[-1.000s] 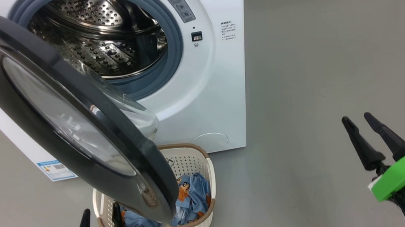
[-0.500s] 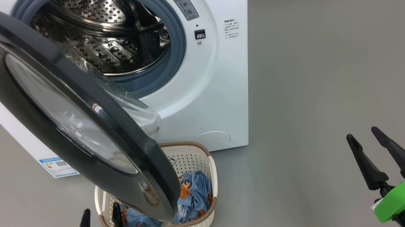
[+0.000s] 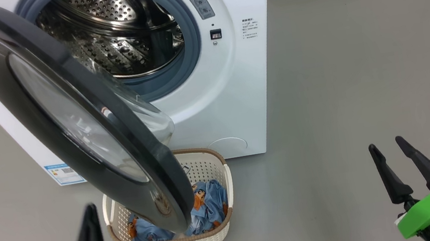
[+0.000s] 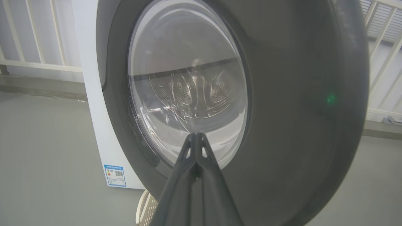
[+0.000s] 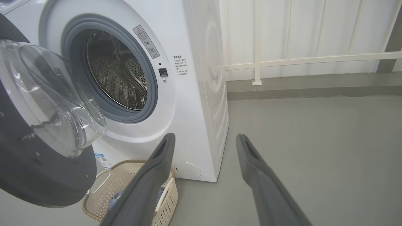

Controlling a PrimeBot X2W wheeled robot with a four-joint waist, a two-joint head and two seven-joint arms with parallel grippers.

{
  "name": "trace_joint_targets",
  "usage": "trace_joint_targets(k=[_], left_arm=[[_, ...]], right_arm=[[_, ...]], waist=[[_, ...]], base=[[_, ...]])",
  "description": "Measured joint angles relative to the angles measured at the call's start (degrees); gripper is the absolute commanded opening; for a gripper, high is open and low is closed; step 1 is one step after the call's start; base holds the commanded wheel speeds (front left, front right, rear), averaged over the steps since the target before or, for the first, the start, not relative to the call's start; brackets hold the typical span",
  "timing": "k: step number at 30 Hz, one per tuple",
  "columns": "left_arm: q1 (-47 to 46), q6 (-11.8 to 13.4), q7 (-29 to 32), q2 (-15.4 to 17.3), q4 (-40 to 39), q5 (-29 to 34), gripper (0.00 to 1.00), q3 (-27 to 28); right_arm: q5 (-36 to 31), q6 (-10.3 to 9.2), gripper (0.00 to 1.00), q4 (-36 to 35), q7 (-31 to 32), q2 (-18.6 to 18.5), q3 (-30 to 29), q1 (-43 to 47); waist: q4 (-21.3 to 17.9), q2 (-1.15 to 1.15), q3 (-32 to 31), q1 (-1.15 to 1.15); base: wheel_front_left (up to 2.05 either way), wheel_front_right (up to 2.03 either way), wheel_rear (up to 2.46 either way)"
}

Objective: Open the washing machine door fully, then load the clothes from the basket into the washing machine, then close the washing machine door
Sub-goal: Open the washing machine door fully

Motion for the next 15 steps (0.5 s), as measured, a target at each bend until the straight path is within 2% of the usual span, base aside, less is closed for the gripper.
trace_joint_targets(k=[4, 7, 11, 15], left_arm=[[-0.9, 1.7, 0.0, 0.0, -7.3, 1.3, 0.0, 0.8], [-1.2, 2.8, 0.0, 0.1, -14.8, 1.4, 0.0, -0.7], [-2.1, 4.3, 0.1, 0.1, -22.9, 1.1, 0.0, -6.6], [-3.7, 5.6, 2.8, 0.3, -26.6, -0.6, 0.0, -14.2]], right_arm=[[0.0, 0.0, 1.0, -0.2, 0.0, 0.2, -0.2, 0.8], [-0.1, 0.0, 1.0, -0.4, 0.0, 0.3, -0.3, 0.8], [-1.0, 0.0, 1.0, -0.8, 0.0, 0.2, -0.5, 0.8], [-1.8, 0.0, 1.0, -1.3, 0.0, 0.3, -0.6, 0.8]], waist=[[0.1, 0.0, 0.0, 0.0], [0.1, 0.0, 0.0, 0.0], [-0.1, 0.0, 0.3, 0.0], [-0.4, 0.0, 0.8, 0.0]], base=[[0.0, 0.0, 0.0], [0.0, 0.0, 0.0], [0.0, 0.0, 0.0], [0.0, 0.0, 0.0]])
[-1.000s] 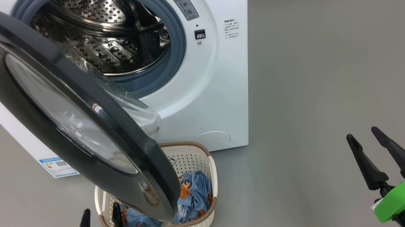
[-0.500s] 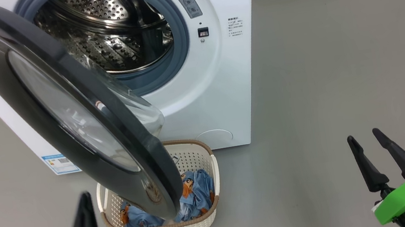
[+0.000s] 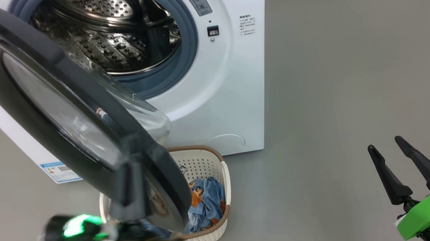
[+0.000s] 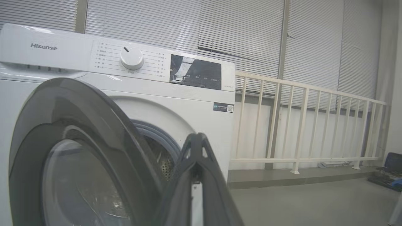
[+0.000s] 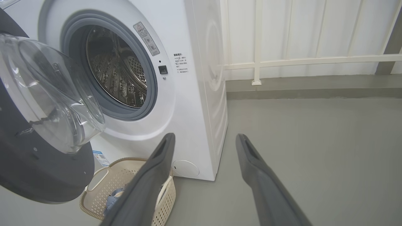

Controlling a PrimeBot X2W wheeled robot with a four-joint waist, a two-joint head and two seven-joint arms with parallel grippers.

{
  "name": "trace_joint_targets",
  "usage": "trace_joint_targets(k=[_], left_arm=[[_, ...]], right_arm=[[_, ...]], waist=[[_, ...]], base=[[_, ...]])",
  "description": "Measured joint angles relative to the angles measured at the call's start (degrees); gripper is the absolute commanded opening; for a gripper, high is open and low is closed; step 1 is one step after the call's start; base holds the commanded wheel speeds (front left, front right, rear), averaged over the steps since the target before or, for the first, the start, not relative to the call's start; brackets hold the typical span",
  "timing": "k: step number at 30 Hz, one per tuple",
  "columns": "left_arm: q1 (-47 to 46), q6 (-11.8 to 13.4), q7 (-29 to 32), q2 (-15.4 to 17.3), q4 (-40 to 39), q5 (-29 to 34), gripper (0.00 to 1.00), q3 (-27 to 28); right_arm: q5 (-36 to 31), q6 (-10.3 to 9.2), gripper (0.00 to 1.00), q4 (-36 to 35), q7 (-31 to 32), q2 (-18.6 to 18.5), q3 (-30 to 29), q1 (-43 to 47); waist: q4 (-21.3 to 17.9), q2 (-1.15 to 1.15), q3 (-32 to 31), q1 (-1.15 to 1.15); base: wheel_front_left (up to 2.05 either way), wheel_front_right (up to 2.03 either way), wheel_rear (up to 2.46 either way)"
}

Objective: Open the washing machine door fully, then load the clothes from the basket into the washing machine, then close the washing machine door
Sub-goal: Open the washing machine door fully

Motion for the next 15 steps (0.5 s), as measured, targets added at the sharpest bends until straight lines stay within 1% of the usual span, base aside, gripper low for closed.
trace_joint_targets(k=[3, 7, 9, 12, 14, 15], left_arm=[[-1.8, 1.1, 0.8, 0.0, 0.7, -2.7, 0.0, -5.0], [-3.5, 1.6, 1.3, 0.2, 5.7, -6.8, 0.0, -10.2], [-4.1, 2.5, 1.2, 0.2, 8.6, -8.6, 0.0, -11.4], [-5.1, 3.2, 0.2, 0.2, 13.4, -11.1, 0.0, -12.1], [-5.7, 3.4, -0.5, 0.2, 16.1, -11.7, 0.0, -12.1], [-5.7, 3.4, -0.5, 0.2, 16.1, -11.7, 0.0, -12.1]], right_arm=[[-1.2, 0.0, 1.0, -0.2, 0.0, 0.1, -0.2, 0.0], [-1.7, 0.0, 1.0, -0.2, 0.0, 0.4, -0.8, 0.0], [-2.0, 0.0, 1.0, -0.4, 0.0, 0.6, -1.0, -0.1], [-2.8, 0.0, 1.0, -0.9, 0.0, 0.9, -1.3, -0.1], [-3.4, 0.0, 1.0, -1.2, 0.0, 1.1, -1.4, -0.1], [-3.4, 0.0, 1.0, -1.2, 0.0, 1.1, -1.4, -0.1]], waist=[[-0.4, 0.0, 0.5, 0.0], [-1.1, 0.0, 0.9, 0.0], [-1.5, 0.0, 1.1, 0.0], [-1.9, 0.0, 1.4, 0.0], [-2.0, 0.0, 1.5, 0.0], [-2.0, 0.0, 1.5, 0.0]], base=[[0.0, 0.0, 0.0], [0.0, 0.0, 0.0], [0.0, 0.0, 0.0], [0.0, 0.0, 0.0], [0.0, 0.0, 0.0], [0.0, 0.0, 0.0]])
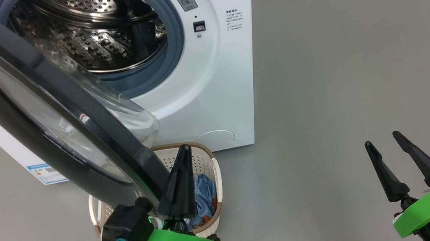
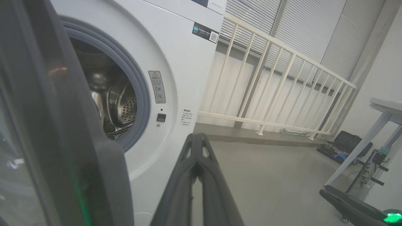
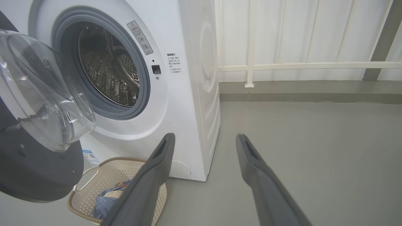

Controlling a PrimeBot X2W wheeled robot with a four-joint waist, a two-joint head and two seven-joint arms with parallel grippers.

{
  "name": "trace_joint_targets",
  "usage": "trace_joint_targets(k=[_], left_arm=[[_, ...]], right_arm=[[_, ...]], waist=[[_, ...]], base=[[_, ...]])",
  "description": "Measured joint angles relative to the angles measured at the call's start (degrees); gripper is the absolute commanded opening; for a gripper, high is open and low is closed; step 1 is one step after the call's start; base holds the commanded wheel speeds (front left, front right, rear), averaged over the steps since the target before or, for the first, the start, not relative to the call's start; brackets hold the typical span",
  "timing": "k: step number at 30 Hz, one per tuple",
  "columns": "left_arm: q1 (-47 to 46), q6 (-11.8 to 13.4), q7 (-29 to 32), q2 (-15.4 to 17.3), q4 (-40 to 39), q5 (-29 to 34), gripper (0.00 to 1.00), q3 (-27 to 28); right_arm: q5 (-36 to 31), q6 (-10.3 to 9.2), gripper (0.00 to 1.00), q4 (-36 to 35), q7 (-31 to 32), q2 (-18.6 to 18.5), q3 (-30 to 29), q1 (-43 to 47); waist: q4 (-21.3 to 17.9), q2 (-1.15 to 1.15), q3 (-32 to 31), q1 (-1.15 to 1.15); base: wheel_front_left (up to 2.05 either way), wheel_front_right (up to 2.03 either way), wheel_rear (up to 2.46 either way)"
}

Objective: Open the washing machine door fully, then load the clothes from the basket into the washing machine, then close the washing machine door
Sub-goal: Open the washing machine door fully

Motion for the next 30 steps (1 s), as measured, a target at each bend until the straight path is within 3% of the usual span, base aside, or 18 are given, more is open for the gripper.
trace_joint_targets(k=[15, 30], left_arm=[[-2.2, -0.1, -2.0, 0.0, 10.9, -3.9, 0.0, 1.0], [-3.1, -1.6, -2.1, -1.6, 13.8, -5.0, 0.0, 3.2]], right_arm=[[-2.9, 0.0, 1.0, -2.1, 0.0, 2.8, -2.1, 0.1], [-3.7, 0.0, 1.0, -3.0, 0.0, 3.5, -2.9, 0.4]], waist=[[-0.6, 0.0, 0.0, 0.0], [0.8, 0.0, 0.7, 0.0]], base=[[0.0, 0.0, 0.0], [0.0, 0.0, 0.0]])
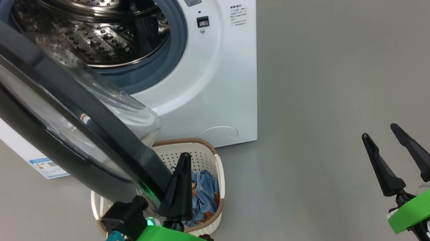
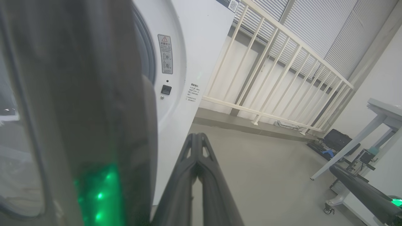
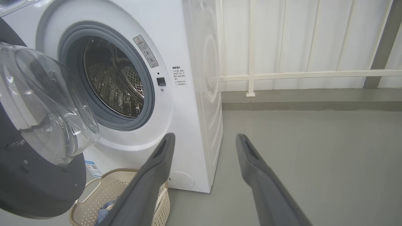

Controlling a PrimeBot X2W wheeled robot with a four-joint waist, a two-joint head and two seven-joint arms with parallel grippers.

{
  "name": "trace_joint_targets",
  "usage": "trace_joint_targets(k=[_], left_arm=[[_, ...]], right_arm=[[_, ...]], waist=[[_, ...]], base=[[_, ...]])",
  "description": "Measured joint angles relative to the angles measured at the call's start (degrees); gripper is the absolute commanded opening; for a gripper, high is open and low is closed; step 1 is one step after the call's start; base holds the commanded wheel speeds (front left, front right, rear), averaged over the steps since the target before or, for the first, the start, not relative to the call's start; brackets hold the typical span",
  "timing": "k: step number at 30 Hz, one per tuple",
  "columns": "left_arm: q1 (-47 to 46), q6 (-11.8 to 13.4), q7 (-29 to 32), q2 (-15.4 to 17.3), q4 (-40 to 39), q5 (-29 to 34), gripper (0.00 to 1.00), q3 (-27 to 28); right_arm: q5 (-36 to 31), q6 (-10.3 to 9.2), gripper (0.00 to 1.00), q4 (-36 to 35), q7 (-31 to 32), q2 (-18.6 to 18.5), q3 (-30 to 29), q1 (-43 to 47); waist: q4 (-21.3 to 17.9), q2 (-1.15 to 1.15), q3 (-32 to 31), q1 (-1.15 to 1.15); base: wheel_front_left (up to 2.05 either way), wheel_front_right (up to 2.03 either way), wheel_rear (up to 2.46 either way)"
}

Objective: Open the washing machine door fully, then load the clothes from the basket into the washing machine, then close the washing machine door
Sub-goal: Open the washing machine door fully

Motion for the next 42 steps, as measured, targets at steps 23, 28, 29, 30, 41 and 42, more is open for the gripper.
trace_joint_targets(k=[23, 28, 29, 30, 41, 42], left_arm=[[4.0, -0.7, 0.0, -1.3, -1.7, 1.8, 0.0, 2.1], [6.3, -0.4, -0.2, -0.4, -2.9, 2.8, 0.0, 3.6], [6.6, -0.4, -0.2, -0.4, -3.2, 3.1, 0.0, 3.8], [6.9, -0.4, -0.2, -0.4, -3.5, 3.3, 0.0, 3.9], [10.7, 1.7, -0.2, 1.5, -6.9, 4.1, 0.0, 6.3], [10.9, 2.2, -0.2, 1.9, -7.2, 4.1, 0.0, 6.6]], right_arm=[[-1.1, 0.0, 1.0, -0.4, 0.0, -0.6, -0.8, 0.8], [-1.1, 0.0, 1.0, -0.4, 0.0, -0.8, -0.8, 1.2], [-1.1, 0.0, 1.0, -0.4, 0.0, -0.8, -0.8, 1.4], [-1.1, 0.0, 1.0, -0.4, 0.0, -0.8, -0.8, 1.7], [-1.1, 0.0, 1.0, -0.6, 0.0, -1.4, -0.6, 2.0], [-1.1, 0.0, 1.0, -0.6, 0.0, -1.4, -0.6, 2.0]], waist=[[5.9, 0.0, 0.5, 0.0], [7.8, 0.0, 0.3, 0.0], [8.2, 0.0, 0.2, 0.0], [8.6, 0.0, 0.2, 0.0], [13.1, 0.0, 0.0, 0.0], [13.5, 0.0, 0.0, 0.0]], base=[[0.0, 0.0, 0.0], [0.0, 0.0, 0.0], [0.0, 0.0, 0.0], [0.0, 0.0, 0.0], [0.0, 0.0, 0.0], [0.0, 0.0, 0.0]])
